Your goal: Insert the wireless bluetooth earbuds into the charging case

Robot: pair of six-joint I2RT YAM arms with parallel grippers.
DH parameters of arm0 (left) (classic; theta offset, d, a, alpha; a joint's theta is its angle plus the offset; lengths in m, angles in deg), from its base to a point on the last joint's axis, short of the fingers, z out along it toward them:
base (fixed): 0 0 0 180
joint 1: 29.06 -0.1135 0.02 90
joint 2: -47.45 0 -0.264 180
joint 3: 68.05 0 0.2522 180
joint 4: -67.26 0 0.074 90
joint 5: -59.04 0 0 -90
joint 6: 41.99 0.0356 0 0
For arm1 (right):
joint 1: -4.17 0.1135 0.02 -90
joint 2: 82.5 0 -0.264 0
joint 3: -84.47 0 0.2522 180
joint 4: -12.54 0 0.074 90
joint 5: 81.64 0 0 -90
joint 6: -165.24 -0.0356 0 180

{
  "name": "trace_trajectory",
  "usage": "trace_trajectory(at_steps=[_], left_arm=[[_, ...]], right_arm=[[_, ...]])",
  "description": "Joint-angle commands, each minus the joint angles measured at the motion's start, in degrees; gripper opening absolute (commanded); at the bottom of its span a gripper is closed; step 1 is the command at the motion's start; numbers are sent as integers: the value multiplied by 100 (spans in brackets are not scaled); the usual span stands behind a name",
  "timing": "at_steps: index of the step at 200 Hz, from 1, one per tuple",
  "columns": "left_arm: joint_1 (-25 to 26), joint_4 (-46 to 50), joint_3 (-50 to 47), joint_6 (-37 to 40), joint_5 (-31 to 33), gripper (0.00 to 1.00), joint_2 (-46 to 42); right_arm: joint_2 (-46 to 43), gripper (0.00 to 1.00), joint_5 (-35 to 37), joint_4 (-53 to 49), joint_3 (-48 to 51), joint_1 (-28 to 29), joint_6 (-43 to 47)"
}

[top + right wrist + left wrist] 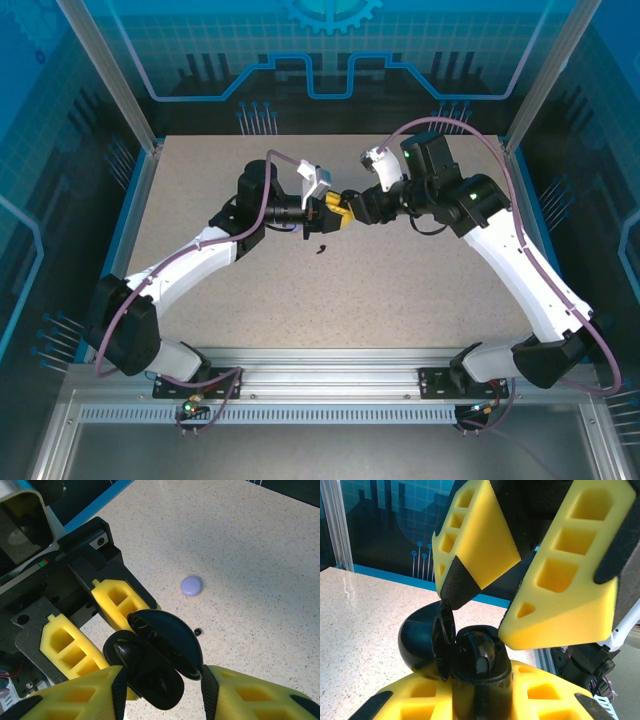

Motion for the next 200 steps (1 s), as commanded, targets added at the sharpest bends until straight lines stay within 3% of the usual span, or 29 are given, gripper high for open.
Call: trace_trajectory(at_steps=[1, 92, 152, 200], left_arm=[[28, -59, 152, 101, -45, 0, -119], [-362, -155, -206, -219, 398, 0, -357], [-924, -159, -867, -424, 213, 0, -991], [-1194, 1, -1266, -455, -9, 0, -1521]], right_arm=[[4, 46, -119, -8, -125, 86, 83], [-455, 54, 1716, 262, 339, -111, -523], [7, 55, 1280, 432, 1191, -410, -1064], [1010, 54, 999, 924, 1637, -411, -2154]])
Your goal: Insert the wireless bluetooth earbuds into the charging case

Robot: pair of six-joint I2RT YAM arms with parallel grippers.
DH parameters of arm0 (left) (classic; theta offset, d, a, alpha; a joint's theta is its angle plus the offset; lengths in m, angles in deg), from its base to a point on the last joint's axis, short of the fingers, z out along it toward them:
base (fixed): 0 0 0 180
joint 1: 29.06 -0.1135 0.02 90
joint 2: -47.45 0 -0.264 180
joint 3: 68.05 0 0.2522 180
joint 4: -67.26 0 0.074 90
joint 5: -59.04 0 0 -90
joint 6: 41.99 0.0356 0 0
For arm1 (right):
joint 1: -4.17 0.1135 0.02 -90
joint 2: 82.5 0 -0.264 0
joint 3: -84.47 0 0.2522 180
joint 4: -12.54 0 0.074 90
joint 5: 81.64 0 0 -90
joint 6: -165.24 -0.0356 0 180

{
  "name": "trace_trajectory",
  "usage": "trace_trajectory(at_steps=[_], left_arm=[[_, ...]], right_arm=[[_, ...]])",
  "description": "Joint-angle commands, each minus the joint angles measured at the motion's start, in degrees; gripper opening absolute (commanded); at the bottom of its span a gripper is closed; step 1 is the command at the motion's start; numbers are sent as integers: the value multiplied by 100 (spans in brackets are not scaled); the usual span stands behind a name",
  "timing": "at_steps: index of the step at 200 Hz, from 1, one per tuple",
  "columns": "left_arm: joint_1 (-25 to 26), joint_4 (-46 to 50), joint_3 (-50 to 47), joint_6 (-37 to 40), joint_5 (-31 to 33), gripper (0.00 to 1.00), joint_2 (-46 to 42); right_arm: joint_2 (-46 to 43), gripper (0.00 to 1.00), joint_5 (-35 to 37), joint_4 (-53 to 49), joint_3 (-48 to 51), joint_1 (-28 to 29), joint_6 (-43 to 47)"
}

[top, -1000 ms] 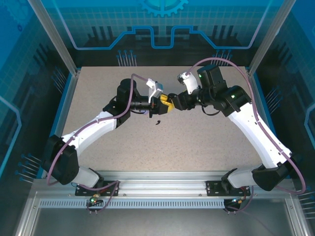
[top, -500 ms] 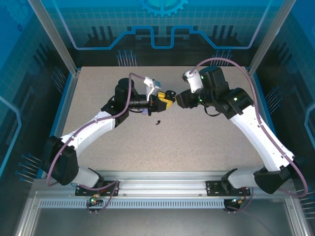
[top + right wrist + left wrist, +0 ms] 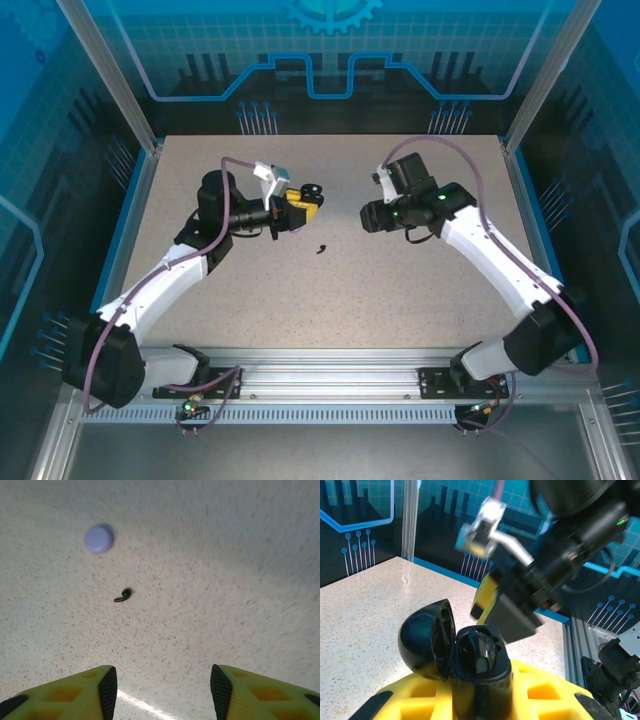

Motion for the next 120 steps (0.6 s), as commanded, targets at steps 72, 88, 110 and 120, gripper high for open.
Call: trace_trajectory(at_steps=[72, 88, 110, 120], left_arm=[[-326, 163, -485, -95, -290, 0, -743], [-334, 202, -489, -62, -282, 0, -771], [-336, 203, -485, -68, -309, 0, -778], [-334, 203, -483, -68, -318, 0, -773]], right_arm=[[2269, 49, -608, 836, -453, 673, -1498], [2639, 48, -605, 782, -719, 802, -1512], [3097, 47, -607, 681, -1096, 944, -1462], [3278, 47, -503, 572, -1293, 998, -1451]])
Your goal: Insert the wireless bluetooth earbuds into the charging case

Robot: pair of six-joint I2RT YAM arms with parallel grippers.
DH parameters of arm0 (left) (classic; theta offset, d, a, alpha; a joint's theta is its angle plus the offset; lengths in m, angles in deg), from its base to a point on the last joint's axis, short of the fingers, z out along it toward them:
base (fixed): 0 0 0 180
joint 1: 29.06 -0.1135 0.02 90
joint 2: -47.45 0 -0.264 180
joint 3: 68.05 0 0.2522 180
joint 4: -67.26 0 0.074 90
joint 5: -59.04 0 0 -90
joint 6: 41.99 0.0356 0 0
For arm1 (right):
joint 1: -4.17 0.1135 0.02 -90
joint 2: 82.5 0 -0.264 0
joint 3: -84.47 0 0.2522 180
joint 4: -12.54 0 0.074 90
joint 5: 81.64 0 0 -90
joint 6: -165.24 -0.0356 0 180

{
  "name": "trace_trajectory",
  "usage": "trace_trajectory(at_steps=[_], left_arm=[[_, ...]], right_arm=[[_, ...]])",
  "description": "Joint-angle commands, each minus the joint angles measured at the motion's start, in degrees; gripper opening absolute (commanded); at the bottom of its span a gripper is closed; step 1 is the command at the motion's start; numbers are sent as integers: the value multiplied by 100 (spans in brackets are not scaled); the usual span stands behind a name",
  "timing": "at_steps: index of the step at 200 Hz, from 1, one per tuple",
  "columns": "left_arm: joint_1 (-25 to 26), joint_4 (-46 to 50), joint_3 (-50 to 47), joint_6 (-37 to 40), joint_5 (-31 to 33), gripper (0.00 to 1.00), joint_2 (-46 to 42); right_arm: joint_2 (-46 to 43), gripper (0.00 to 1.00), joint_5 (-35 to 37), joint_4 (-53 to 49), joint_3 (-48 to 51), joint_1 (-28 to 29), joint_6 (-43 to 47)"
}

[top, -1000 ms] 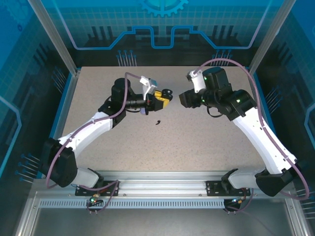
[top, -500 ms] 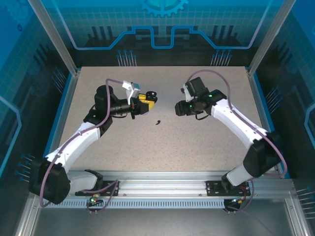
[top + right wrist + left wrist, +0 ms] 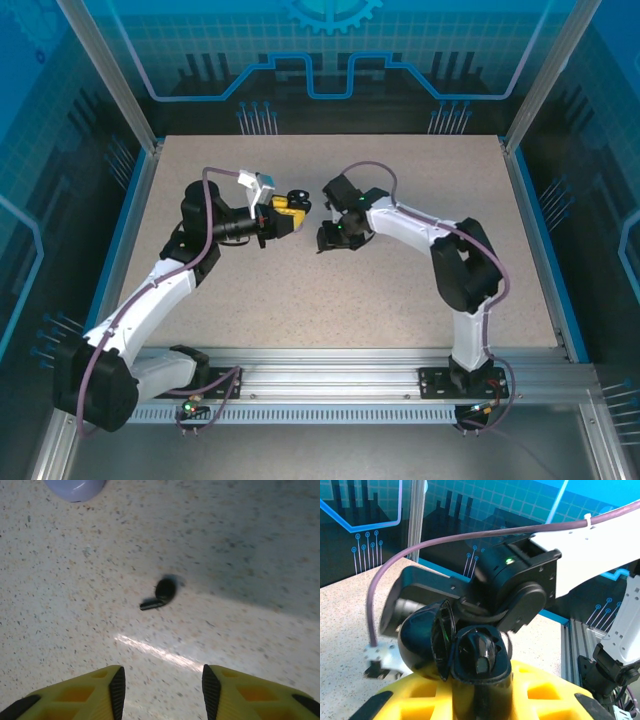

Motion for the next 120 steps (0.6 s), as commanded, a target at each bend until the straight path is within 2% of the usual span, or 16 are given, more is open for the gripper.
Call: trace_trajectory(at_steps=[1, 53, 120], left_arm=[[-66, 29, -69, 17, -198, 0, -128], [-72, -6, -89, 0, -199, 0, -135], [-76, -28, -98, 4, -197, 0, -122]], right_arm=[[375, 47, 45, -173, -502, 131, -85], [1021, 40, 384, -519, -1092, 196, -111], [1533, 39, 688, -858, -1531, 225, -37]])
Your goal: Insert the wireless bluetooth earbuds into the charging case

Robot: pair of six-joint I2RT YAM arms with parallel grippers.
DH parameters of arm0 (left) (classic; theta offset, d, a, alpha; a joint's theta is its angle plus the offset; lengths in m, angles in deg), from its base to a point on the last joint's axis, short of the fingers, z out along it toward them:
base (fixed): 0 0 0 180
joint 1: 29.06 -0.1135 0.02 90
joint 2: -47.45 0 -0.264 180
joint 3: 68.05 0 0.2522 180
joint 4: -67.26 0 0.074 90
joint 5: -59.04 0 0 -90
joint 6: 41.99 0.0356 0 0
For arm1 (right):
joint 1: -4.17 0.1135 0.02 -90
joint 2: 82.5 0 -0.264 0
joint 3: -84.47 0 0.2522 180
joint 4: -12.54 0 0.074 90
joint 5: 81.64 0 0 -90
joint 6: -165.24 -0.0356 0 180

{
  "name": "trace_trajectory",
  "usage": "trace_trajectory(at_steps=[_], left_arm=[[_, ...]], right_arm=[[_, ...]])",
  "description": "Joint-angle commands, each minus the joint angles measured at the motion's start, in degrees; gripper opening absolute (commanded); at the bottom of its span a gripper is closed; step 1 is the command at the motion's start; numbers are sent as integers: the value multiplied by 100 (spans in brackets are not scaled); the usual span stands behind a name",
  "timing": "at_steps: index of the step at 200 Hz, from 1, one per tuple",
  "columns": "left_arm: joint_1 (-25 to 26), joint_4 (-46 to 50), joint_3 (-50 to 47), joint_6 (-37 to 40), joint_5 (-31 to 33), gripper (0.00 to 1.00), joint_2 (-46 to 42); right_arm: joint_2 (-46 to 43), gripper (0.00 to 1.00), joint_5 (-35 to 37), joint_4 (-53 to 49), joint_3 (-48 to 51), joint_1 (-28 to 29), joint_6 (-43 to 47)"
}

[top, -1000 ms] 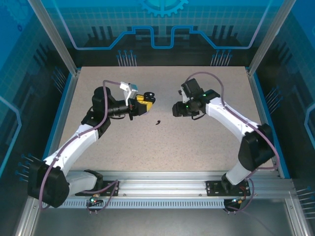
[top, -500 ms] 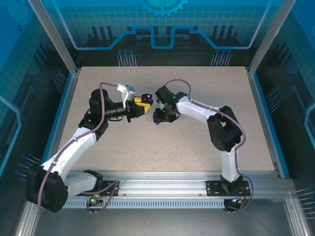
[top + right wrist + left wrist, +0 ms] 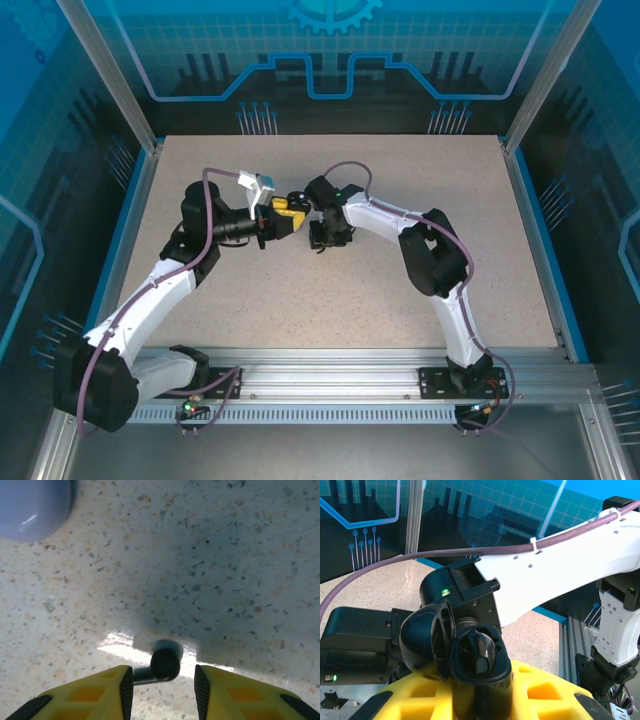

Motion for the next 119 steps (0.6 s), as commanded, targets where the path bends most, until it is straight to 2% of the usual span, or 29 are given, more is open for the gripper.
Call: trace_trajectory(at_steps=[1, 27, 61, 119], left_arm=[[-56, -46, -66, 2, -153, 0, -118], [-59, -44, -61, 8, -153, 0, -99], [-61, -40, -54, 0, -148, 0, -92], [-61, -49, -30, -8, -145, 0, -54]], right_arm=[[192, 39, 182, -326, -227, 96, 5], [304, 39, 206, -383, -283, 107, 108], [436, 31, 433, -622, -442, 118, 371], [296, 29, 1015, -1059, -398, 59, 1273]])
